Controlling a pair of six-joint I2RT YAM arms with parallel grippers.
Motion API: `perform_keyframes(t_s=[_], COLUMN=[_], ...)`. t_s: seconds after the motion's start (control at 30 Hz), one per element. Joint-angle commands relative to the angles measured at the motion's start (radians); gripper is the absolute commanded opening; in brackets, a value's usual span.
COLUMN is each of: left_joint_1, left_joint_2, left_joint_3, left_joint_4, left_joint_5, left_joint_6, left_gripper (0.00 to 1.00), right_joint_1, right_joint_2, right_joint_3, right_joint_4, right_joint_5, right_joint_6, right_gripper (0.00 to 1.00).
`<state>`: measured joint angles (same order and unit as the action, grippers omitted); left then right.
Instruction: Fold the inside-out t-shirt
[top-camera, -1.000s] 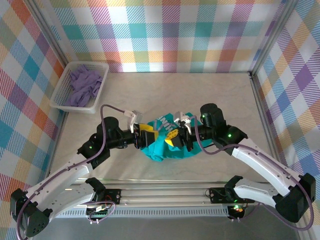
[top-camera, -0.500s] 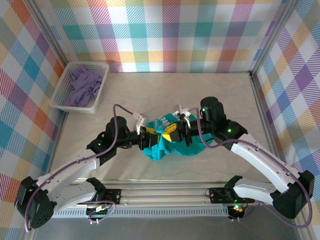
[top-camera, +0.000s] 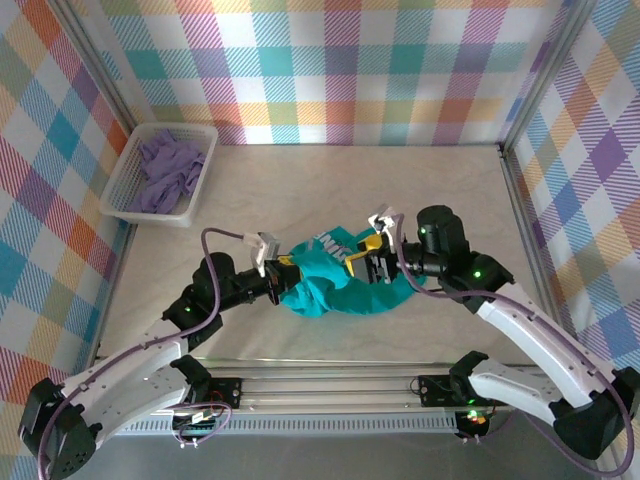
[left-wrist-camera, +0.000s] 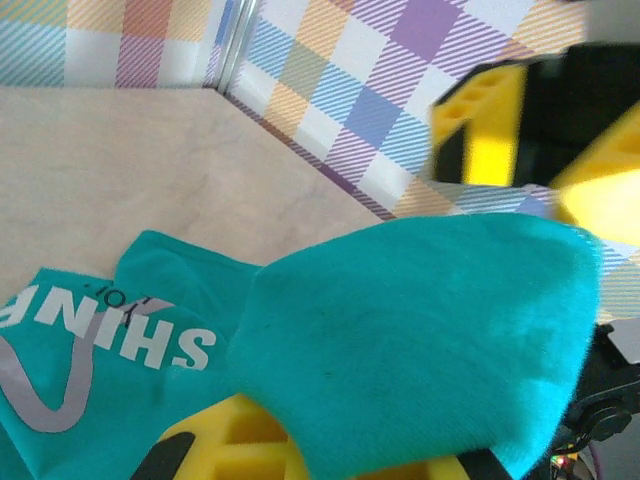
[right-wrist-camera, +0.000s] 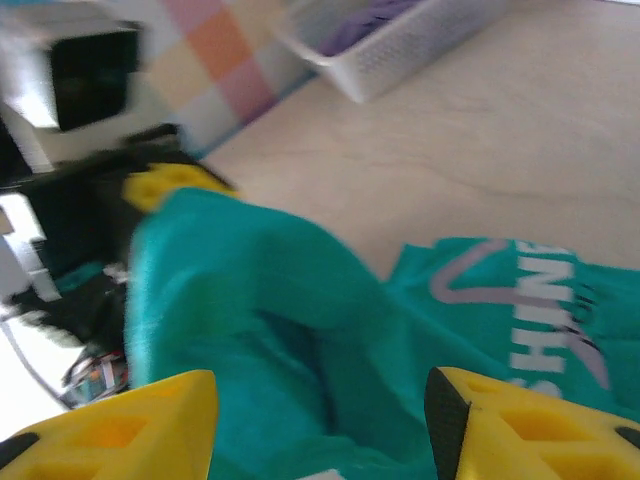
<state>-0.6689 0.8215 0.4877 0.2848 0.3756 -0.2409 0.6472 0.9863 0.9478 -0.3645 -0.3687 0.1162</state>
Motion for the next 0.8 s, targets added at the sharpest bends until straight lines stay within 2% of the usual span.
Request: perform_keyframes(t_s=[0.0, 0.1, 0.23, 0.37, 0.43, 0.53, 0.57, 0.6, 0.67, 0.77], left_joint_1=[0.008, 0.008, 0.008, 0.009, 0.008, 0.007, 0.007, 0.006, 0.006, 0.007], left_joint_2=[-0.034, -0.054, -0.061, -0.047, -0.041, -0.038, -0.033, -0.026, 0.005, 0.058], left_joint_3=[-0.005, -0.009, -0.011, -0.008, -0.008, -0.009, -0.005, 0.002, 0.019, 0.046], left_joint_4=[0.062, 0.054, 0.05, 0.051, 0.049, 0.021, -0.011, -0.045, -0.152, -0.281], left_joint_5=[-0.007, -0.011, -0.02, -0.014, -0.02, -0.074, -0.114, -0.155, -0.251, -0.299], left_joint_6=[0.035, 0.038, 0.038, 0.04, 0.044, 0.046, 0.046, 0.044, 0.03, -0.002], left_gripper=[0.0, 0.0, 0.0, 0.0, 0.0, 0.0, 0.0, 0.0, 0.09, 0.25], right_joint_1=[-0.004, -0.024, -0.036, -0.037, -0.037, -0.052, -0.061, -0.064, -0.065, -0.061], right_joint_2=[0.05, 0.104, 0.168, 0.227, 0.249, 0.225, 0.196, 0.163, 0.099, 0.063], right_joint_3=[-0.015, -0.003, -0.015, -0.03, -0.035, -0.035, -0.042, -0.055, -0.103, -0.171], right_joint_4=[-0.001, 0.009, 0.057, 0.127, 0.17, 0.209, 0.232, 0.261, 0.37, 0.53], right_joint_5=[0.134, 0.072, -0.123, -0.235, -0.27, -0.269, -0.25, -0.23, -0.208, -0.208], right_joint_6=[0.05, 0.079, 0.103, 0.151, 0.177, 0.193, 0.19, 0.184, 0.172, 0.186], right_gripper=[0.58, 0.59, 0.59, 0.58, 0.45, 0.09, 0.01, 0.0, 0.0, 0.0])
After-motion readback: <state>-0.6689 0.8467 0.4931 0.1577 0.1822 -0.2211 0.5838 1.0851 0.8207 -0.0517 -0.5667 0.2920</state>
